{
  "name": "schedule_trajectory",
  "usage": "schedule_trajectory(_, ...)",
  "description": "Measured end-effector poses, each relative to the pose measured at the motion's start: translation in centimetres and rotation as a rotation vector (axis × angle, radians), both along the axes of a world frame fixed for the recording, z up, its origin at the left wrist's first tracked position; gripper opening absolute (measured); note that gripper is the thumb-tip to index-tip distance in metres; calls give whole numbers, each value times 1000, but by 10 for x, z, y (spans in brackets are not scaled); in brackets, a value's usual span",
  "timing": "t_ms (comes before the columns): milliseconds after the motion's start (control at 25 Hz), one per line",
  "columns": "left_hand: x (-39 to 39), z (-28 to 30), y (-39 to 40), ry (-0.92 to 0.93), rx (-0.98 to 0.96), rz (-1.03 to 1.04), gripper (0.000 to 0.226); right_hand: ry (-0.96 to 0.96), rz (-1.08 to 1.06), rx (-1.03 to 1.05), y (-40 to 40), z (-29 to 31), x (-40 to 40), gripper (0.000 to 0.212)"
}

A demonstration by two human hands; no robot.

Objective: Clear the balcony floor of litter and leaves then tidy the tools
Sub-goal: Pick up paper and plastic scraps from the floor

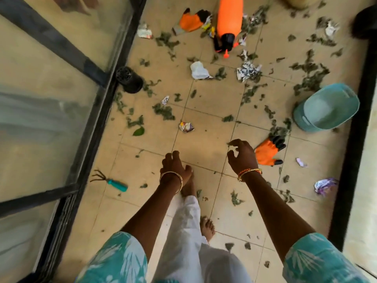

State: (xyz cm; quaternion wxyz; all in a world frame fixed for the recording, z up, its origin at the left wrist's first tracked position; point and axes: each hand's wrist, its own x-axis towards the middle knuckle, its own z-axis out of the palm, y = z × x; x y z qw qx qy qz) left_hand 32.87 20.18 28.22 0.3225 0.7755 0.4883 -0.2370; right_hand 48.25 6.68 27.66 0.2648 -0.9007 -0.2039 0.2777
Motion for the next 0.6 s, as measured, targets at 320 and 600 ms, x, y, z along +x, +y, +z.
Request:
schedule_trajectory(320,60,-79,97,86,-43,-23,54,170,309,-221,106,-67,59,36)
schedule_trajectory(600,84,-229,144,-158,44,196,30,186,677,-313,188,-240,52,46)
